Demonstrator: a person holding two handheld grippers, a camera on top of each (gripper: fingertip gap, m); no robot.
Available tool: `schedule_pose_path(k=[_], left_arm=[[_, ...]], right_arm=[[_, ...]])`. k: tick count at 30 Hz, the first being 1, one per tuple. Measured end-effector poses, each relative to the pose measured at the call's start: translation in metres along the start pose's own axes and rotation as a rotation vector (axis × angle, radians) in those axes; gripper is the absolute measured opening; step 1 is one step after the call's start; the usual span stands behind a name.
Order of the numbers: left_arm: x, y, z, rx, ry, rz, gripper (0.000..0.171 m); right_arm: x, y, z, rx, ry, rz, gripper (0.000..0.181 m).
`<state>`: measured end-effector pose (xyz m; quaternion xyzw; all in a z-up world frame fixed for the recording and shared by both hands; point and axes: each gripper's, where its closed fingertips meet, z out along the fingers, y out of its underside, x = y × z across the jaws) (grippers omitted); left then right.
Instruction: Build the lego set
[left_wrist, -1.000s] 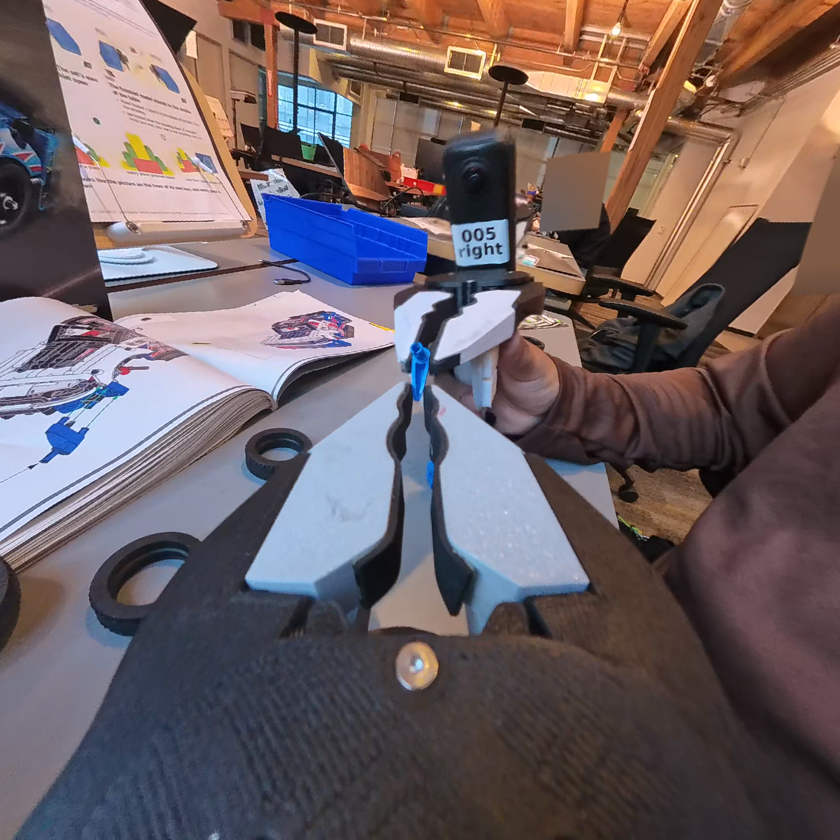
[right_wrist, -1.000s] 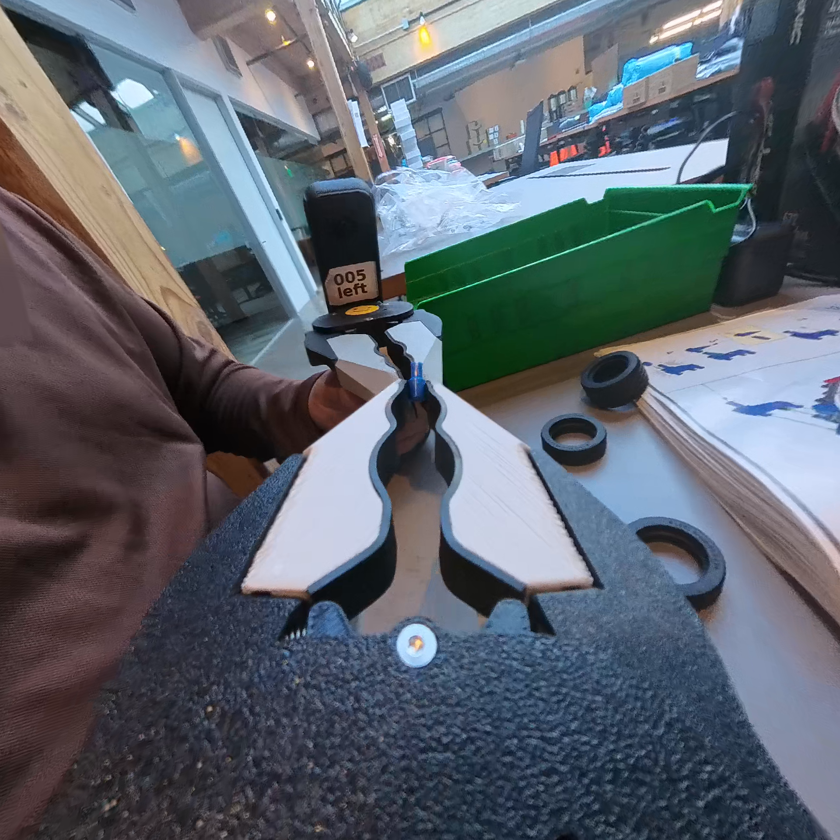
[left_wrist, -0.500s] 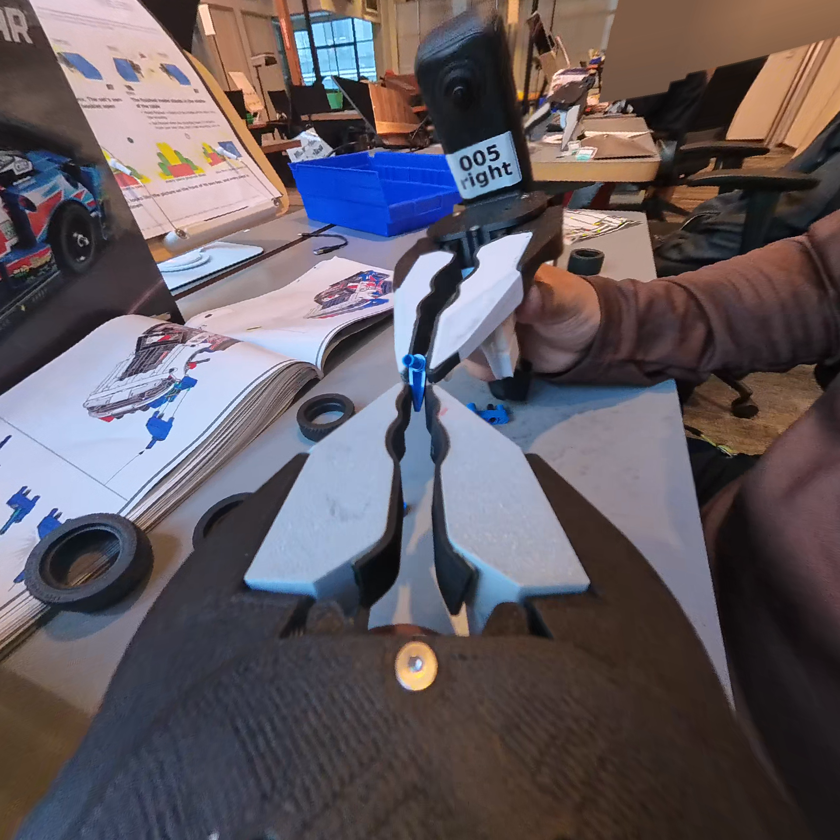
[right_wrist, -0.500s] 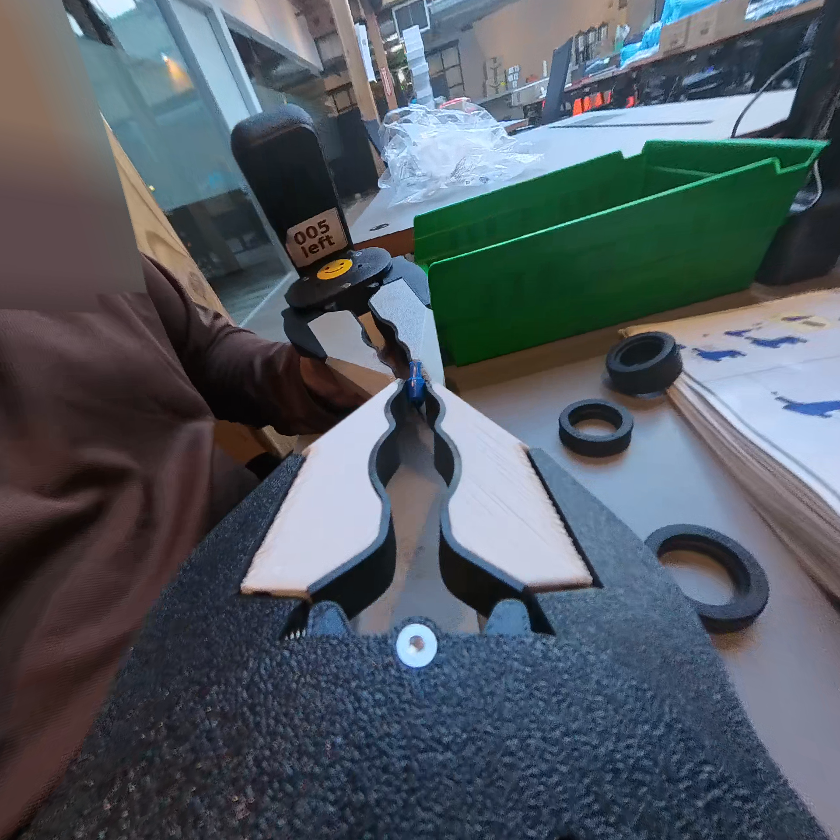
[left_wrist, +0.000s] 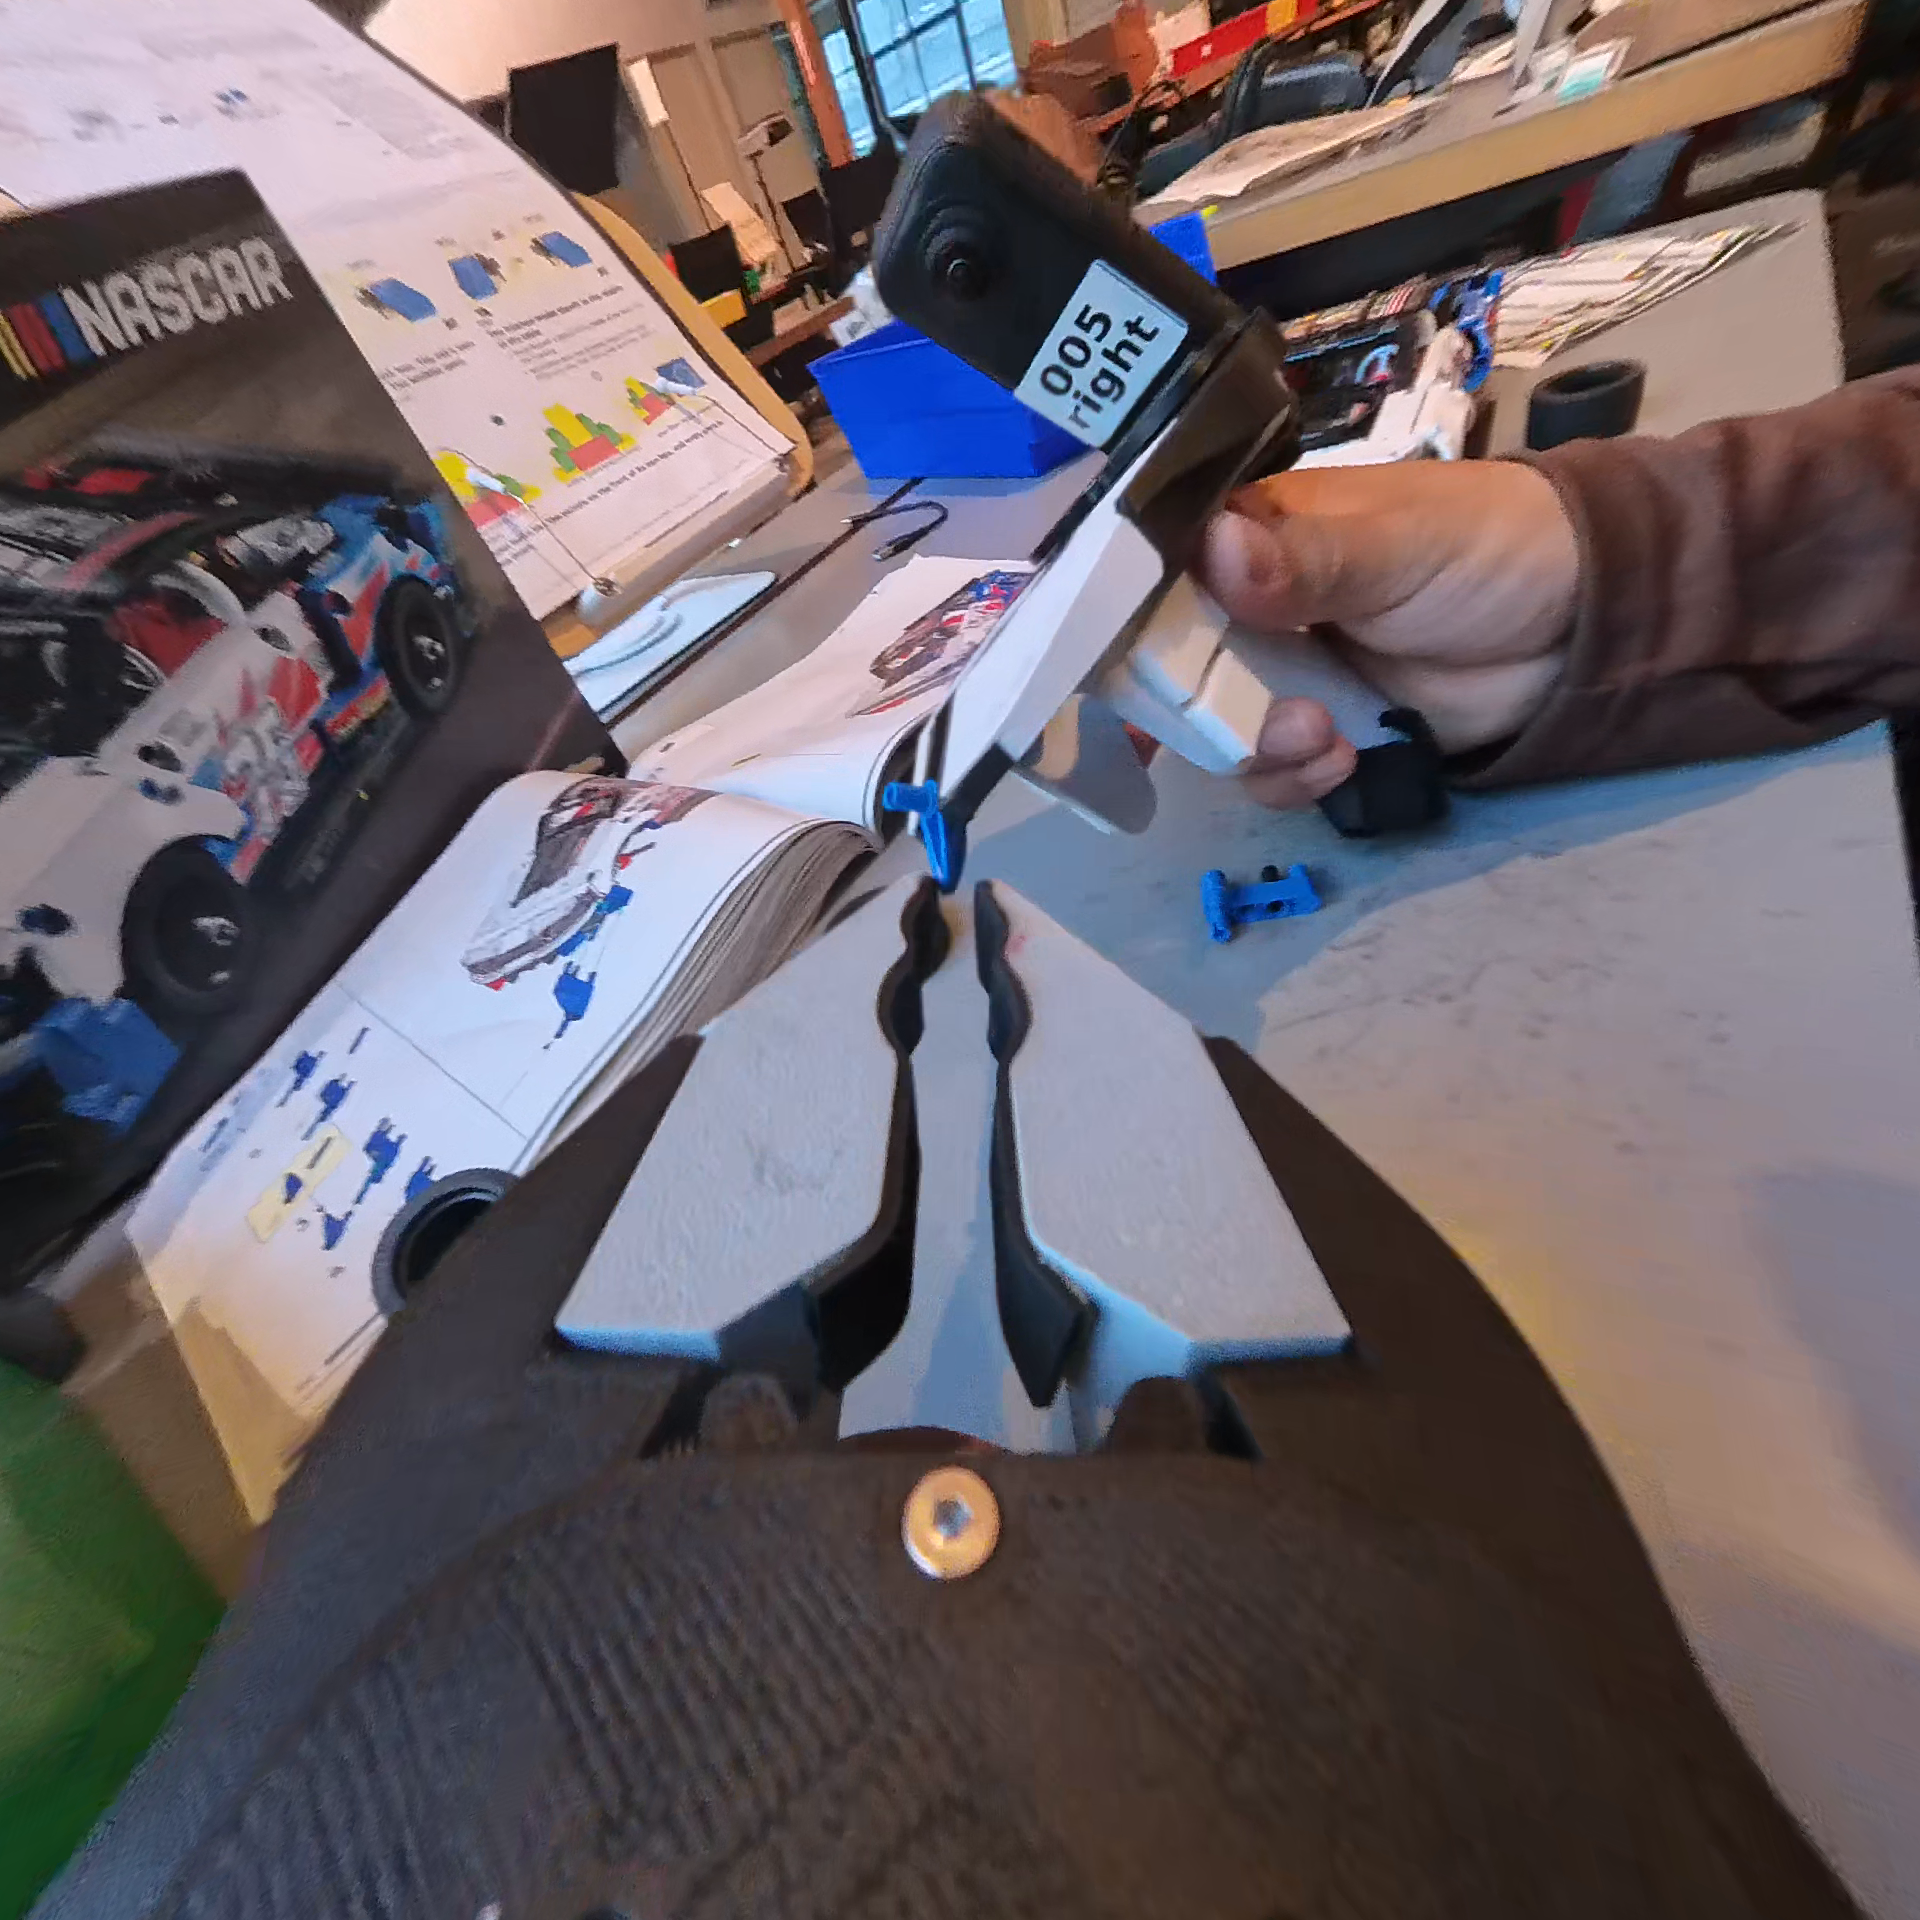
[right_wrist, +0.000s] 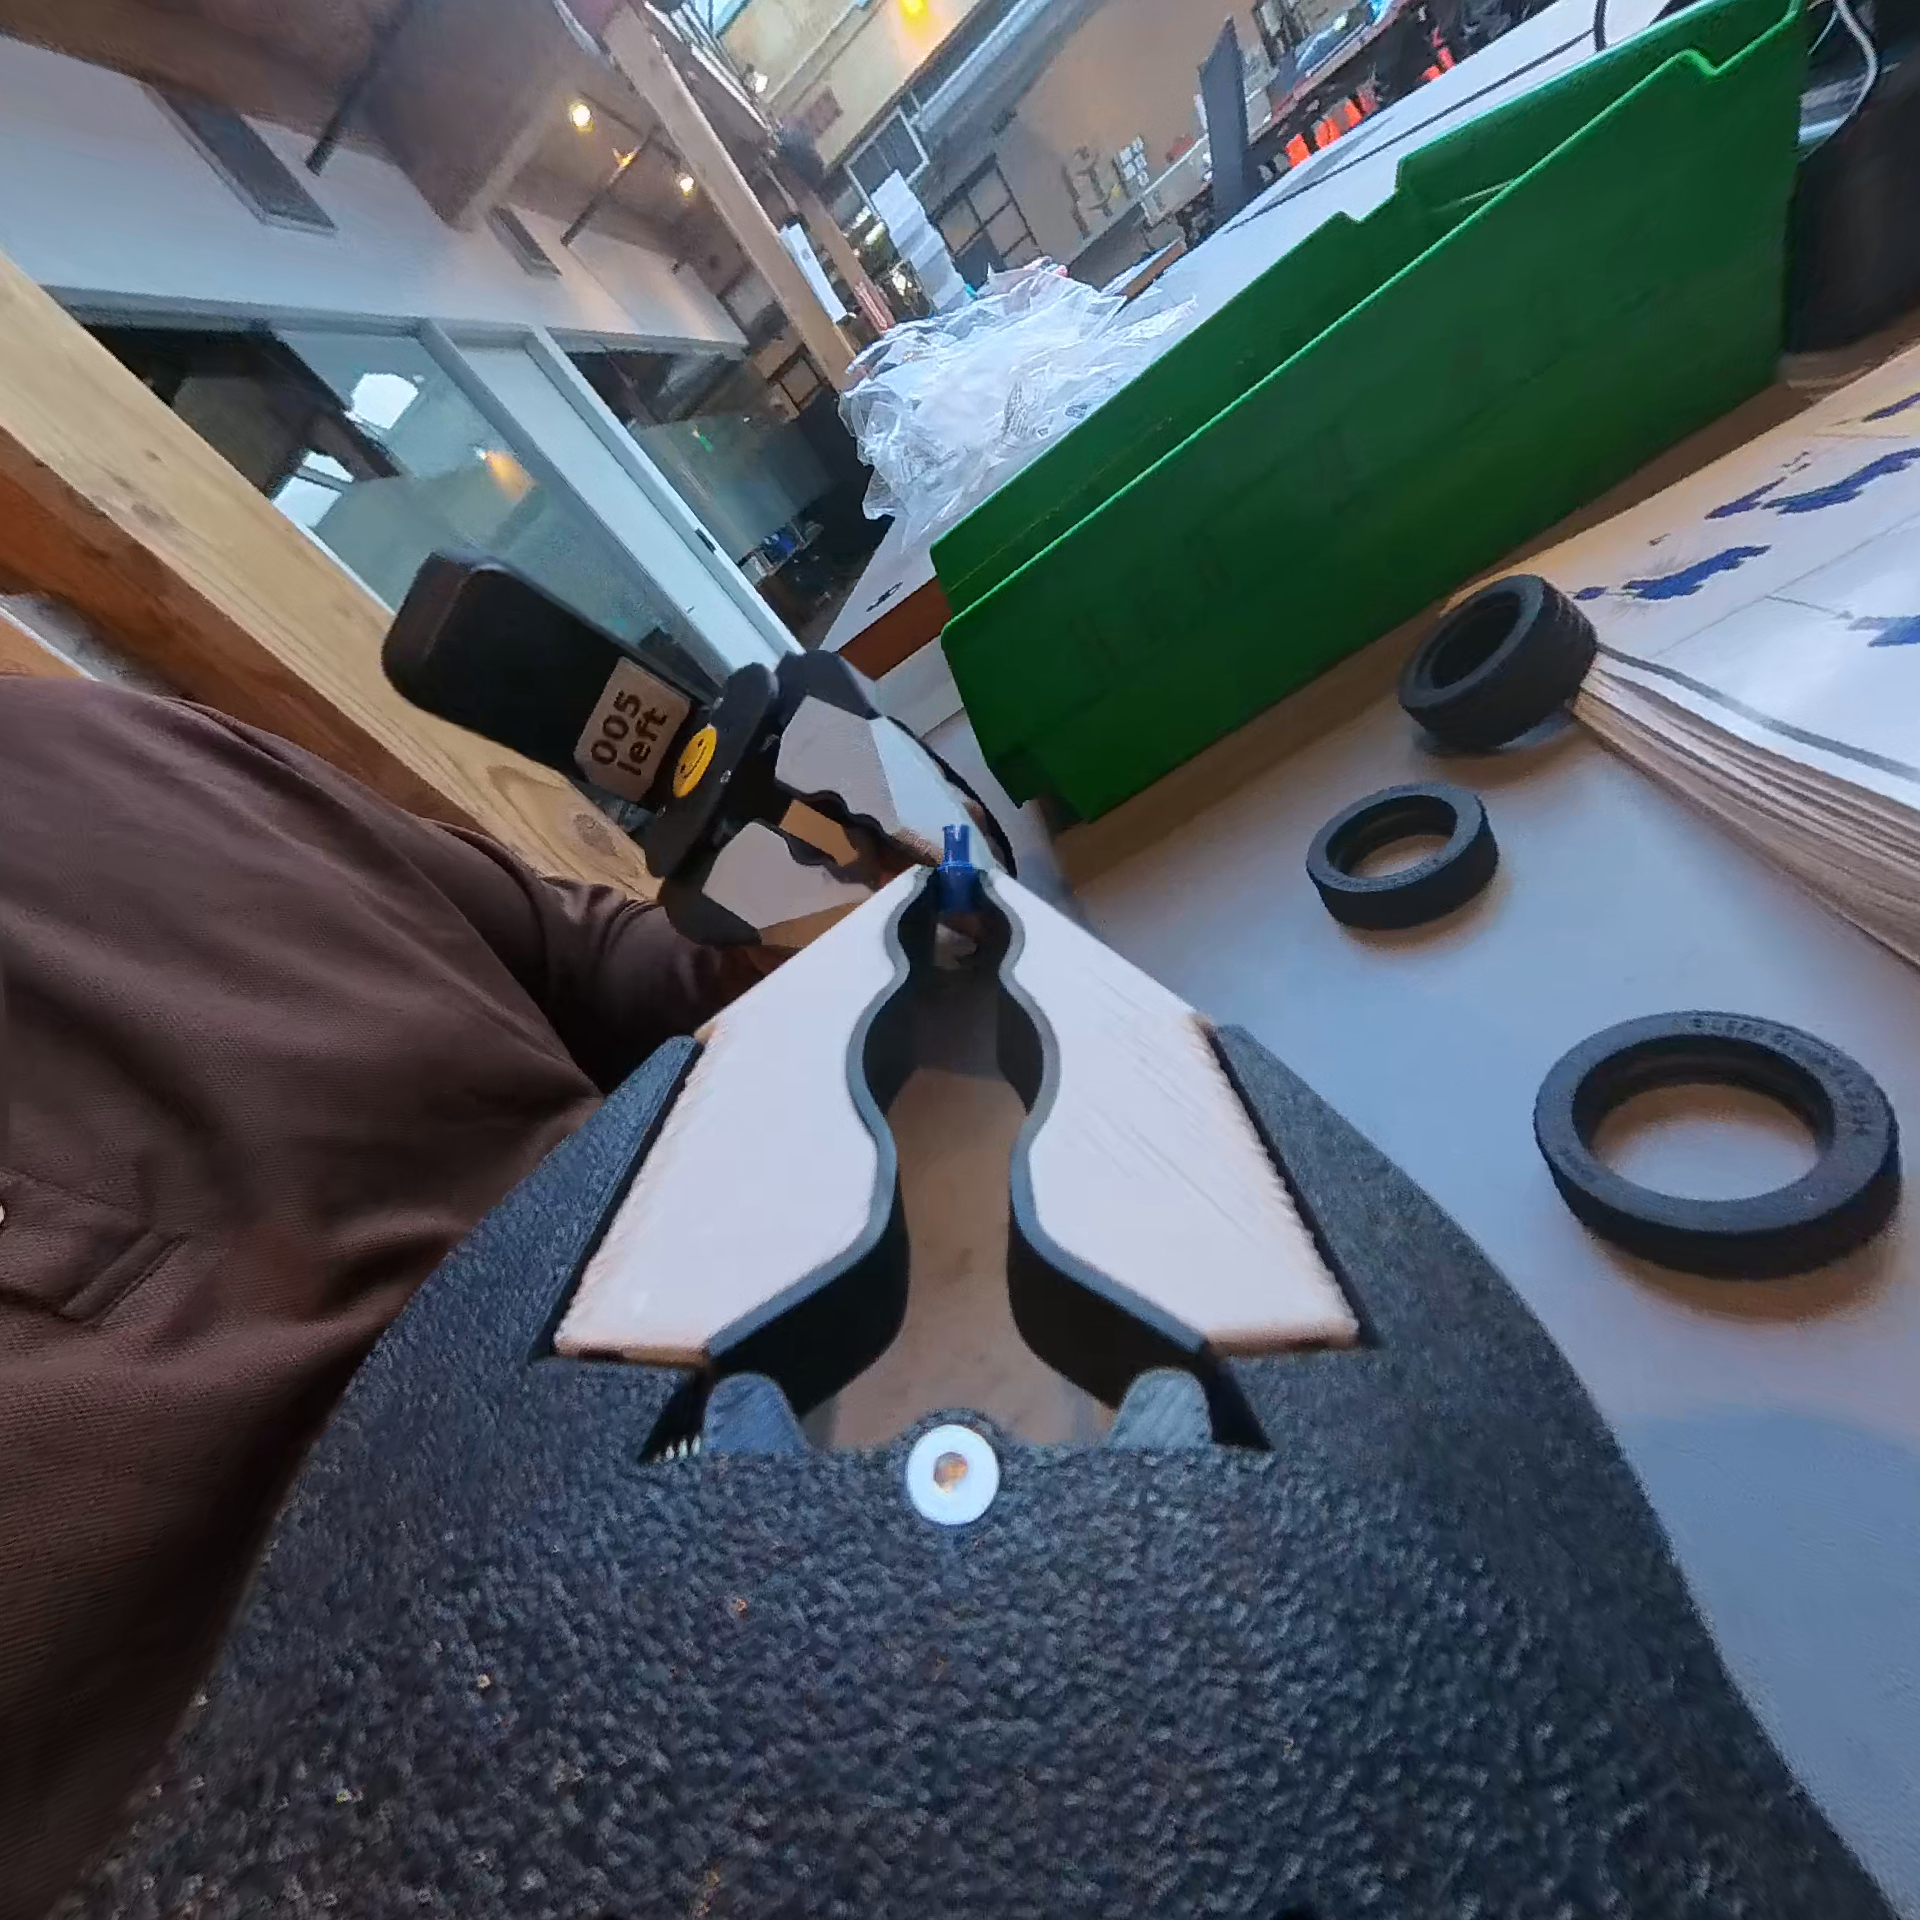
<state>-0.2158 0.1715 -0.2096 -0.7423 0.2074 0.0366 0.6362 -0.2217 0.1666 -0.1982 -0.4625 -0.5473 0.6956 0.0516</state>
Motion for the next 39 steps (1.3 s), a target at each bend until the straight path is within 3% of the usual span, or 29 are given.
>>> schedule_pose_path(k=[6, 10, 16, 22, 30, 39], left_arm=[[0.006, 0.002, -0.002, -0.02, -0.004, 0.07, 0.004], [0.014, 0.005, -0.009, -0.056, 0.085, 0.089, 0.004], [0.042, 0.04, -0.033, -0.337, 0.46, -0.182, 0.003], [0.053, 0.083, -0.043, -0.581, 0.533, -0.23, 0.004], [0.057, 0.079, -0.037, -0.542, 0.59, -0.229, 0.004], [0.055, 0.081, -0.036, -0.547, 0.524, -0.159, 0.005]], right_arm=[[0.0, 0.013, 0.005, -0.059, 0.018, 0.008, 0.008], [-0.007, 0.021, 0.007, -0.1, 0.003, -0.02, 0.008], [-0.005, 0.027, 0.009, -0.159, 0.081, -0.182, 0.008], [-0.003, 0.04, 0.014, -0.243, 0.089, -0.19, 0.012], [0.006, 0.067, 0.017, -0.432, 0.182, -0.335, 0.012], [0.038, 0.014, -0.051, -0.227, 0.426, -0.397, 0.013]])
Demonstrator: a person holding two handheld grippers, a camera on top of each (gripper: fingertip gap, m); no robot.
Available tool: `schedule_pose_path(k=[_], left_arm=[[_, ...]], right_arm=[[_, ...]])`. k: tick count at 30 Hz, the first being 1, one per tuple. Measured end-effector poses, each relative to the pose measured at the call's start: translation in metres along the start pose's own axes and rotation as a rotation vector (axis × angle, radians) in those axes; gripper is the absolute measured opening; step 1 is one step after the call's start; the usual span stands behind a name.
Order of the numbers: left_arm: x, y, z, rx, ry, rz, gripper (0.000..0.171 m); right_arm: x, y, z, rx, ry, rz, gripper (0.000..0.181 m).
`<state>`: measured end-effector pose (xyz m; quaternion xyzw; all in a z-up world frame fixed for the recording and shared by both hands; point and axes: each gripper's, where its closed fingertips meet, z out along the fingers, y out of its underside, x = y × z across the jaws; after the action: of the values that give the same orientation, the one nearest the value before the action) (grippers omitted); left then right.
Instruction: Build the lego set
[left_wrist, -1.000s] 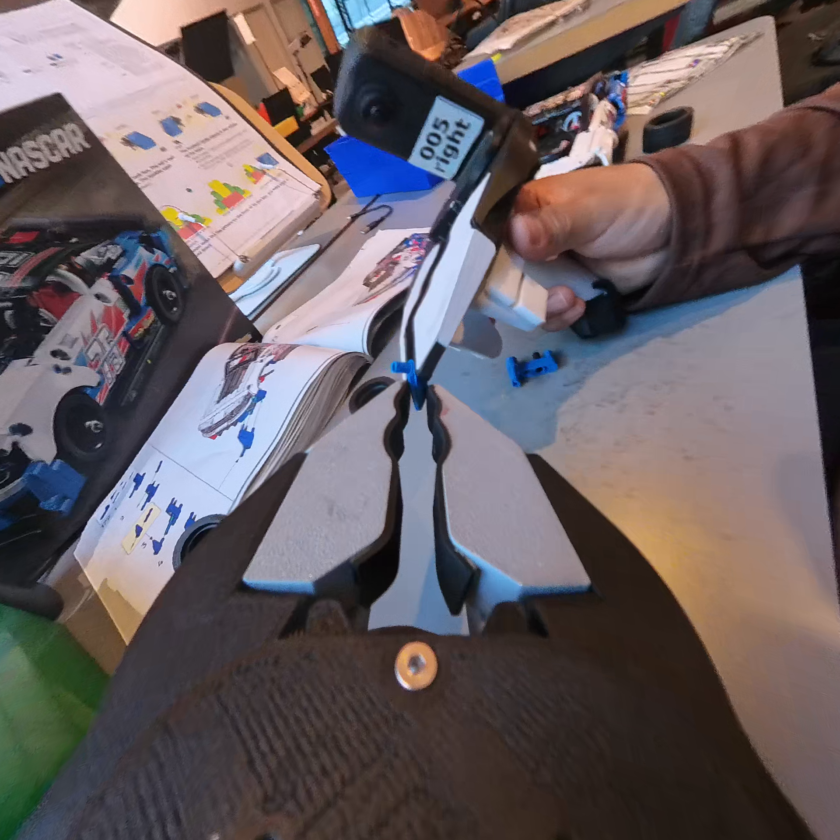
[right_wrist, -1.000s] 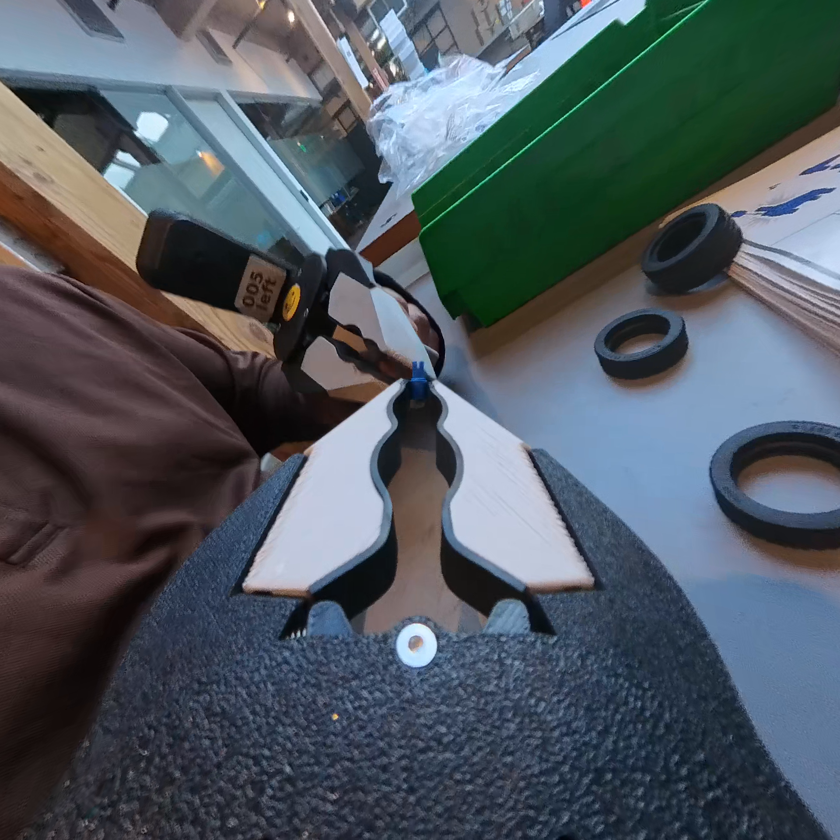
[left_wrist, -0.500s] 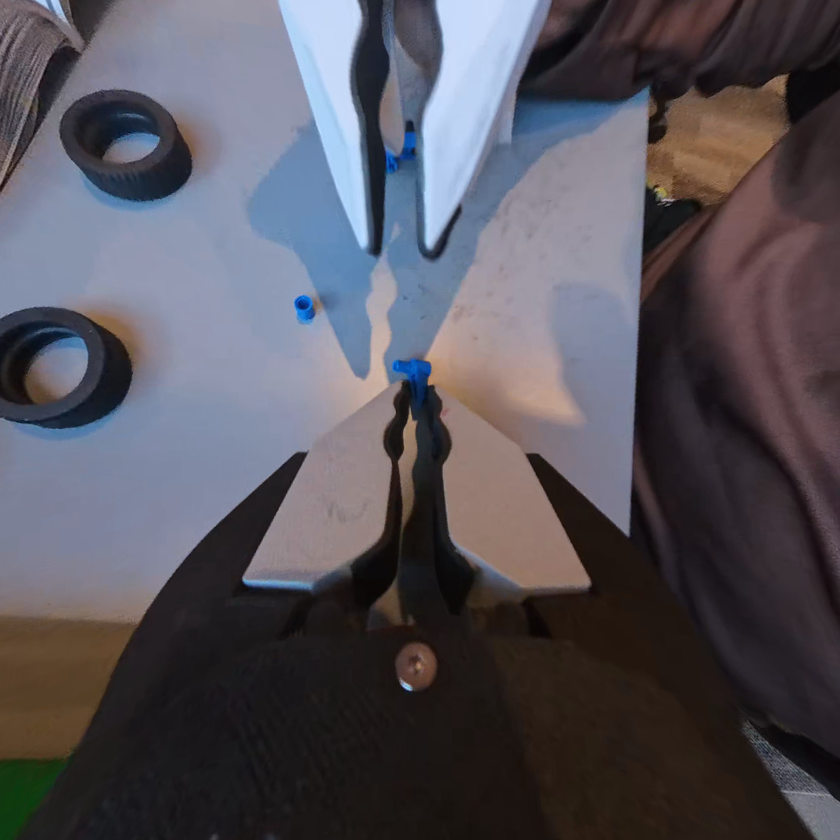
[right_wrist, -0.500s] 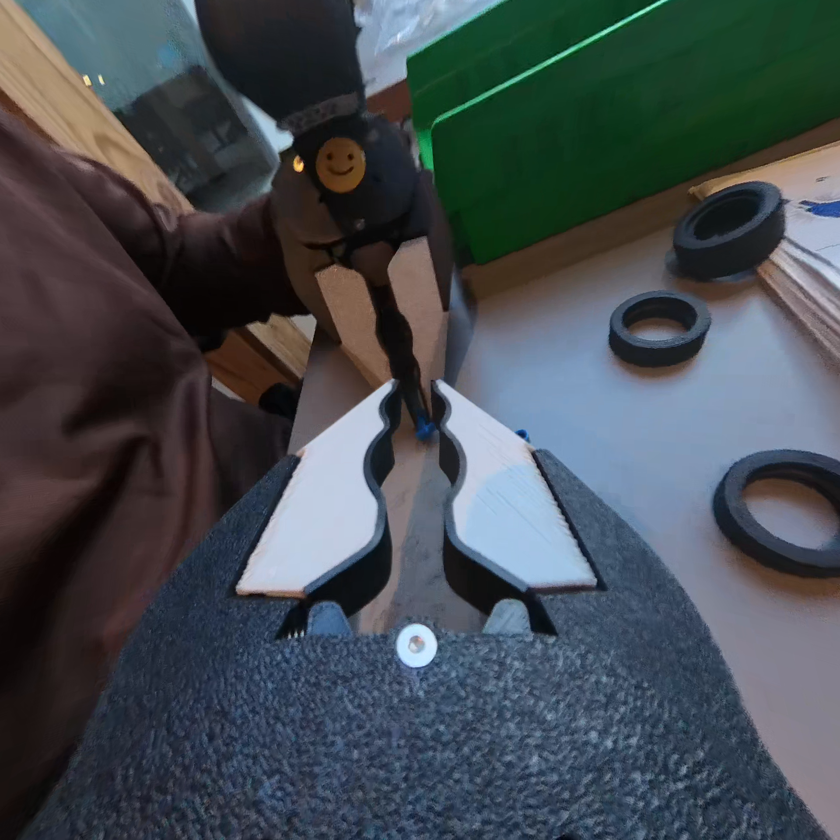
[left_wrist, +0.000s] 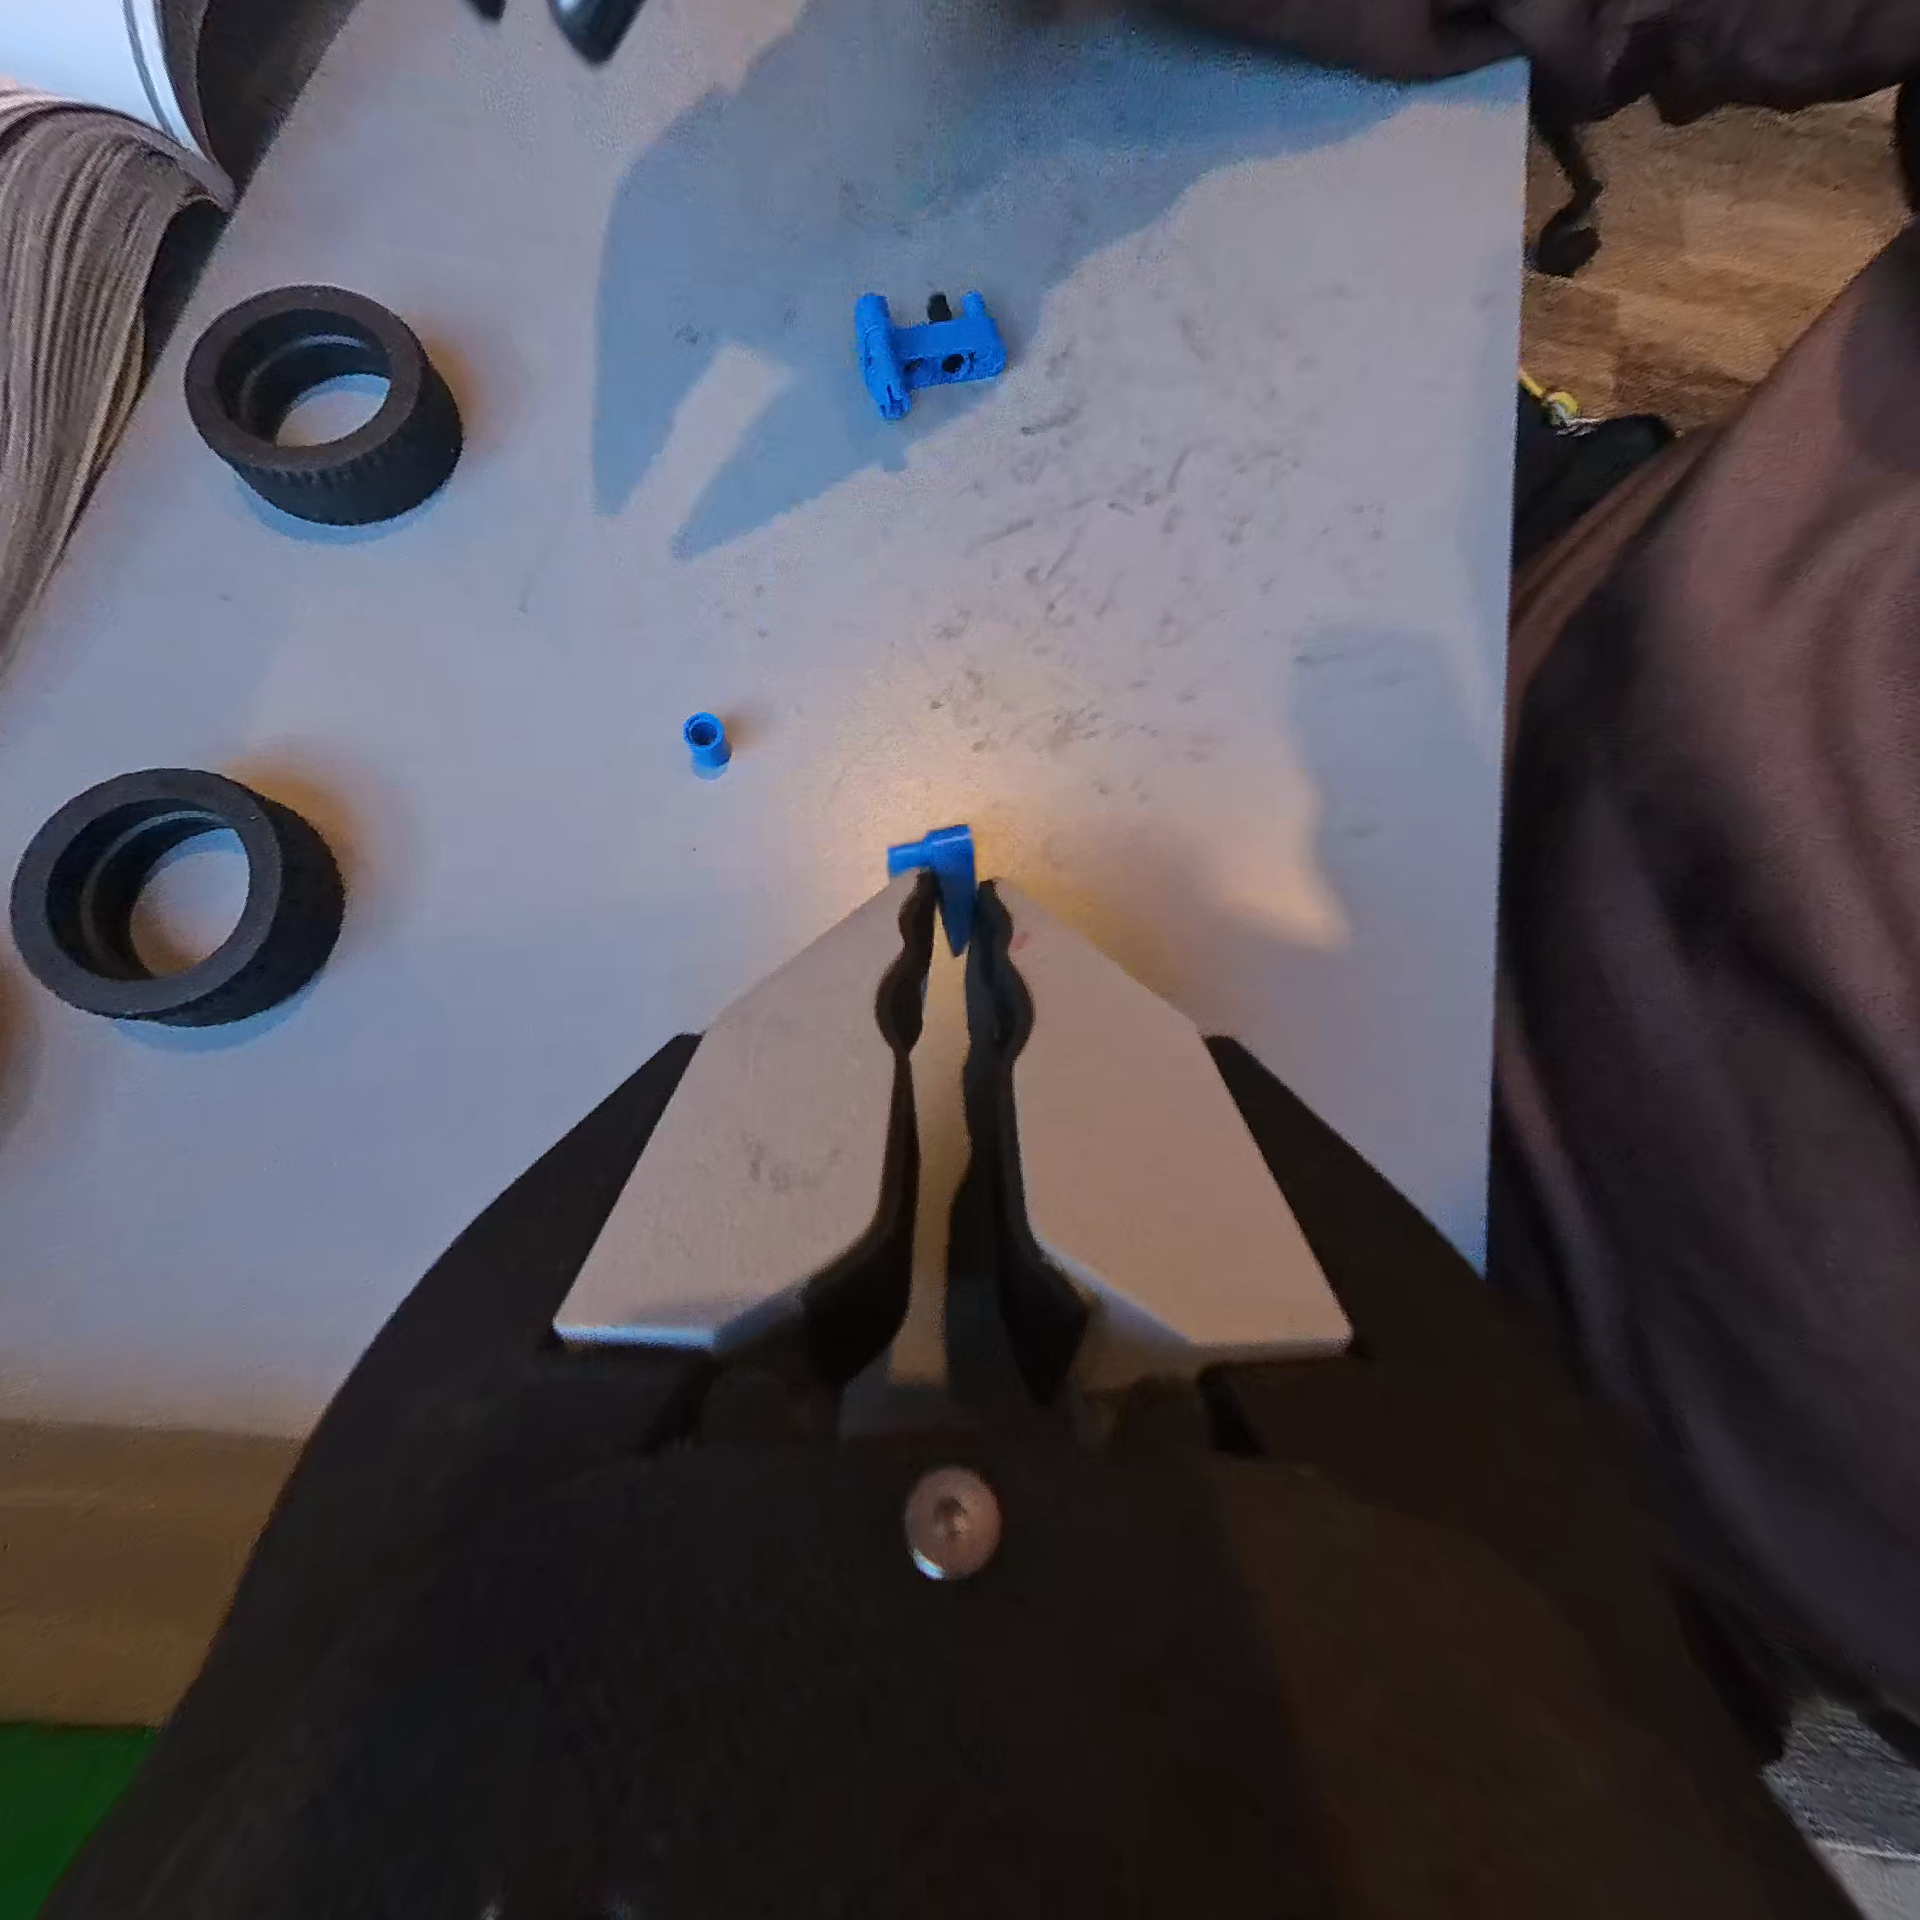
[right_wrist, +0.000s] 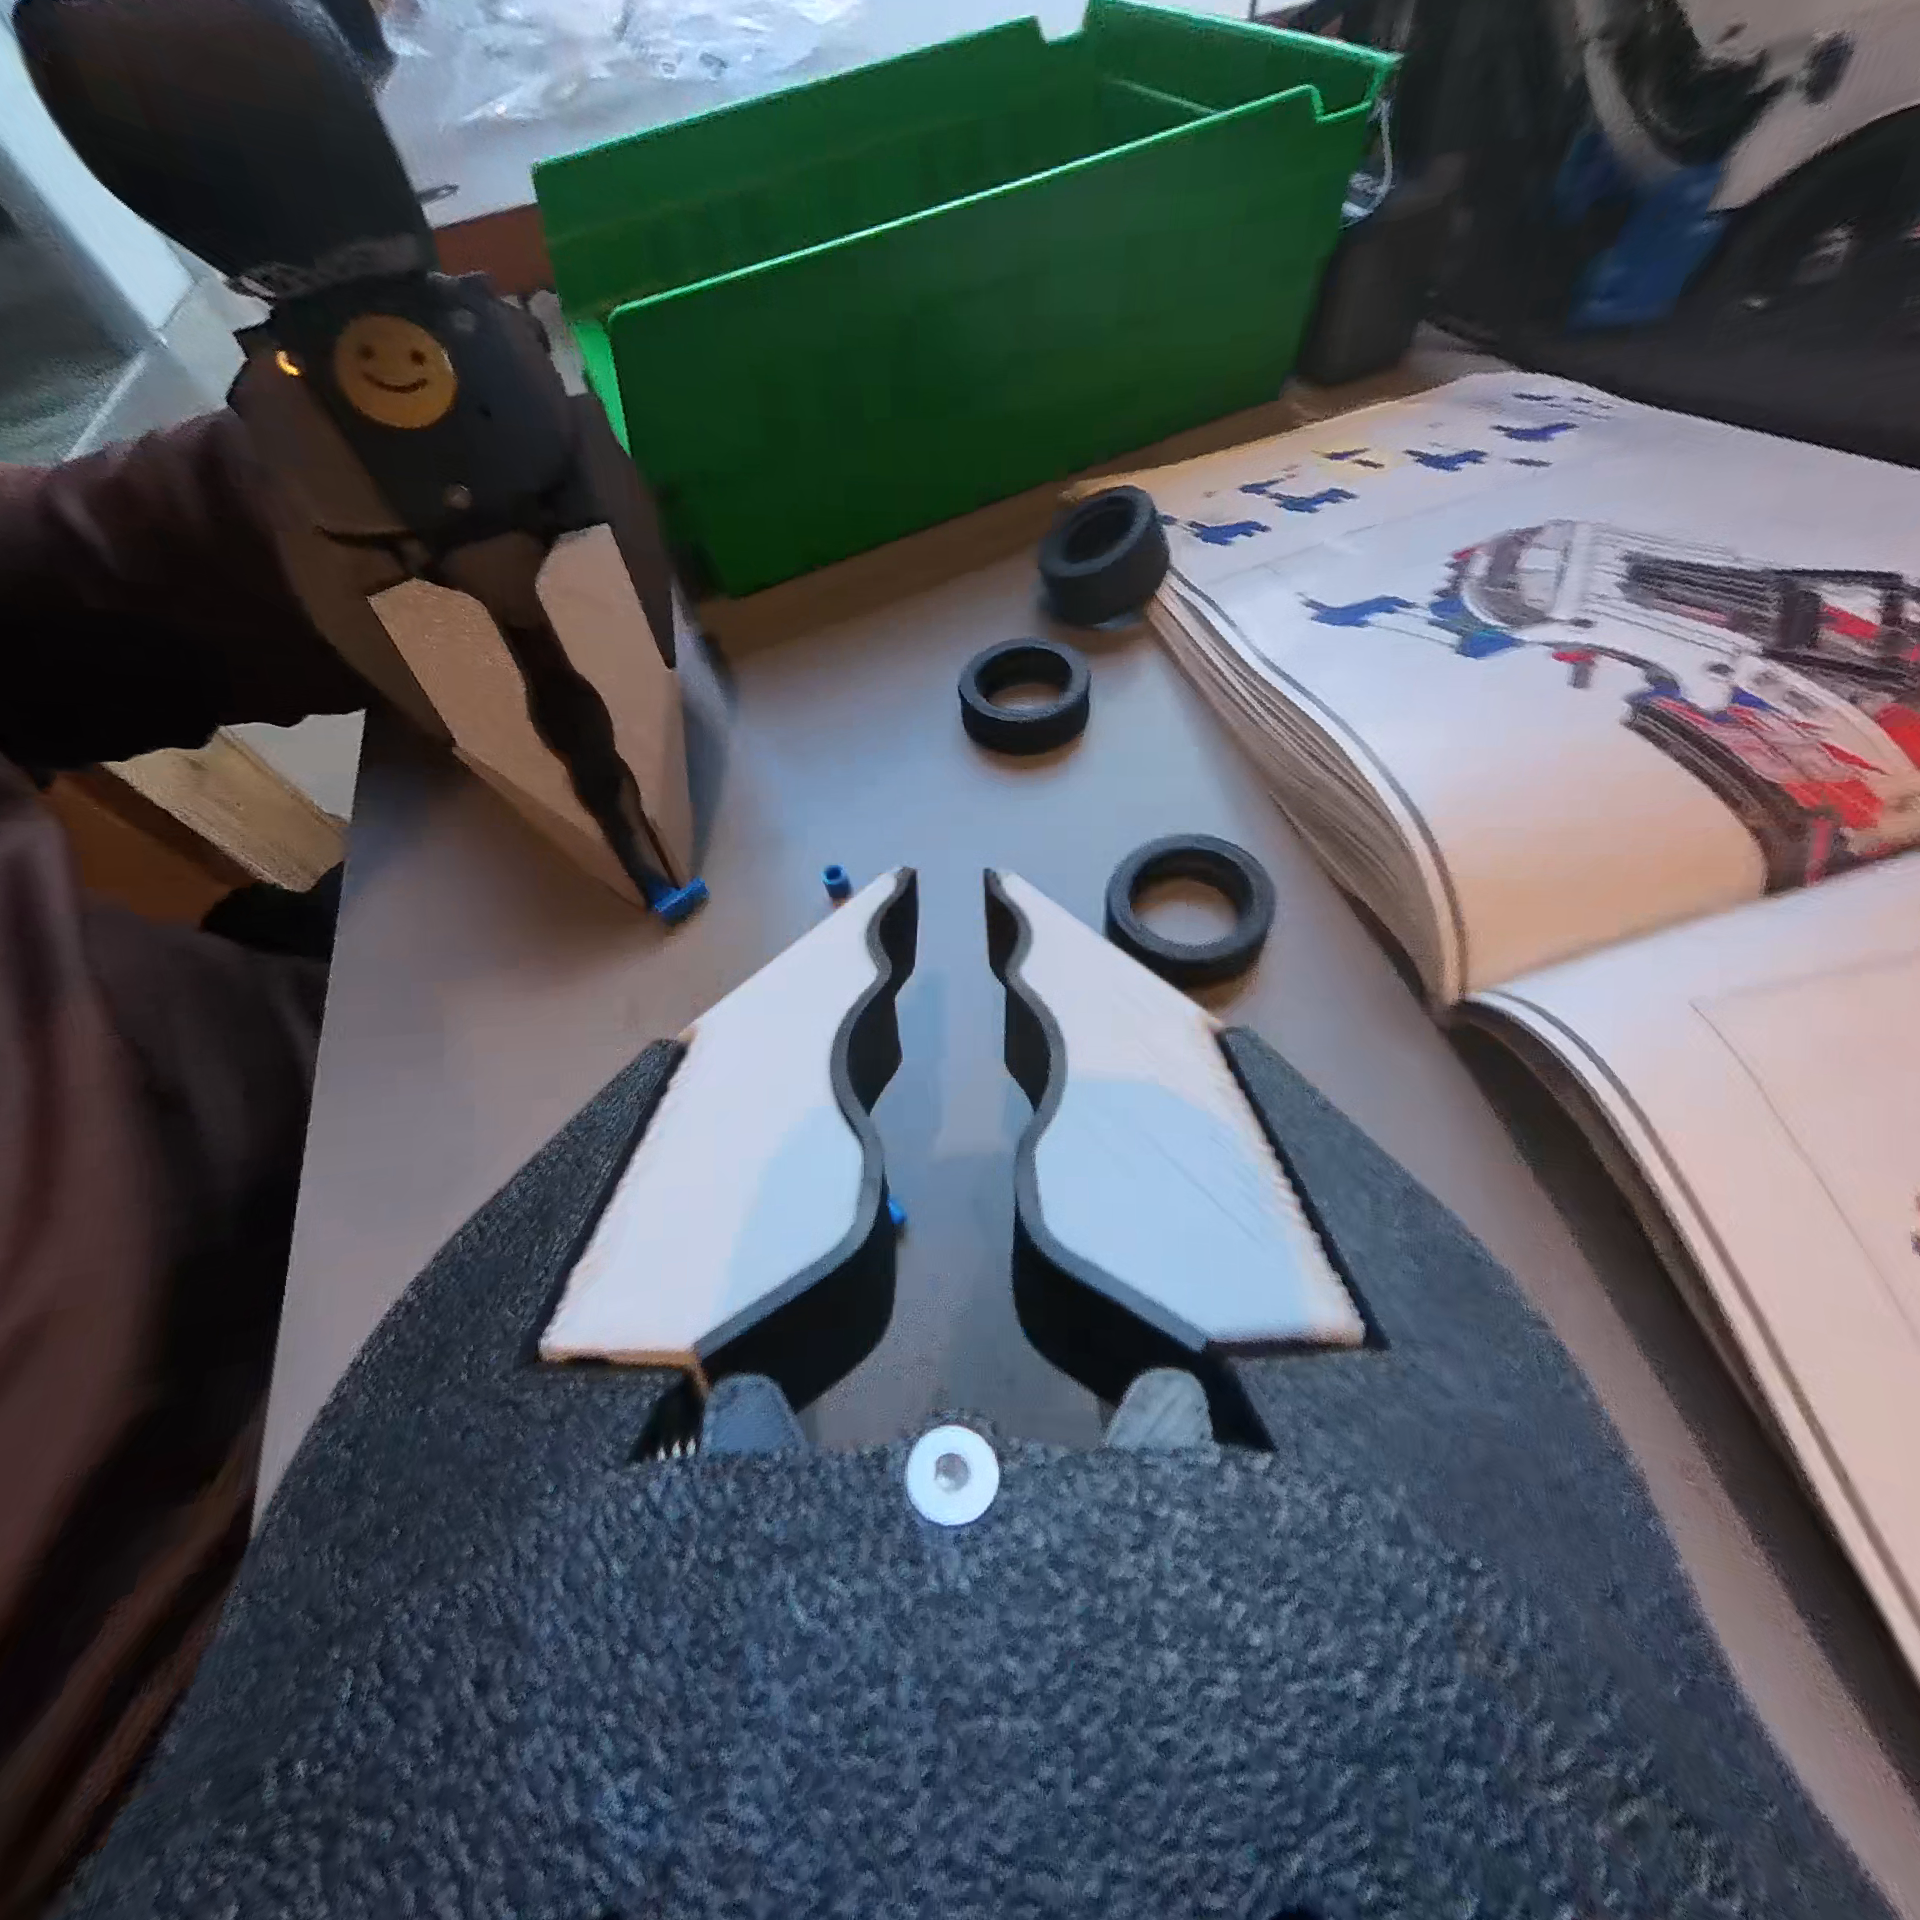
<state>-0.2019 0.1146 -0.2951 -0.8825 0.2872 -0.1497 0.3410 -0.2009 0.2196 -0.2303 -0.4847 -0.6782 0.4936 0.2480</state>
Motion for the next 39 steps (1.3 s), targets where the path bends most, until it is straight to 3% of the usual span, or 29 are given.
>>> schedule_pose_path(k=[8, 17, 24, 31, 39], left_arm=[[-0.006, 0.003, -0.003, -0.021, -0.096, -0.008, 0.012], [0.001, 0.008, -0.009, 0.033, -0.142, -0.008, 0.012], [0.006, 0.013, -0.015, 0.044, -0.207, 0.072, 0.012], [0.009, 0.014, -0.014, 0.049, -0.12, 0.013, 0.009], [0.017, 0.015, -0.013, 0.048, -0.054, 0.019, 0.01]], right_arm=[[-0.015, 0.03, -0.022, -0.044, -0.059, 0.048, 0.026], [-0.023, 0.066, -0.033, -0.207, 0.173, -0.015, 0.036], [-0.023, 0.081, -0.027, -0.312, 0.201, -0.023, 0.031], [0.001, 0.085, -0.028, -0.372, 0.207, -0.043, 0.031], [0.005, 0.078, -0.026, -0.325, 0.152, 0.012, 0.026]])
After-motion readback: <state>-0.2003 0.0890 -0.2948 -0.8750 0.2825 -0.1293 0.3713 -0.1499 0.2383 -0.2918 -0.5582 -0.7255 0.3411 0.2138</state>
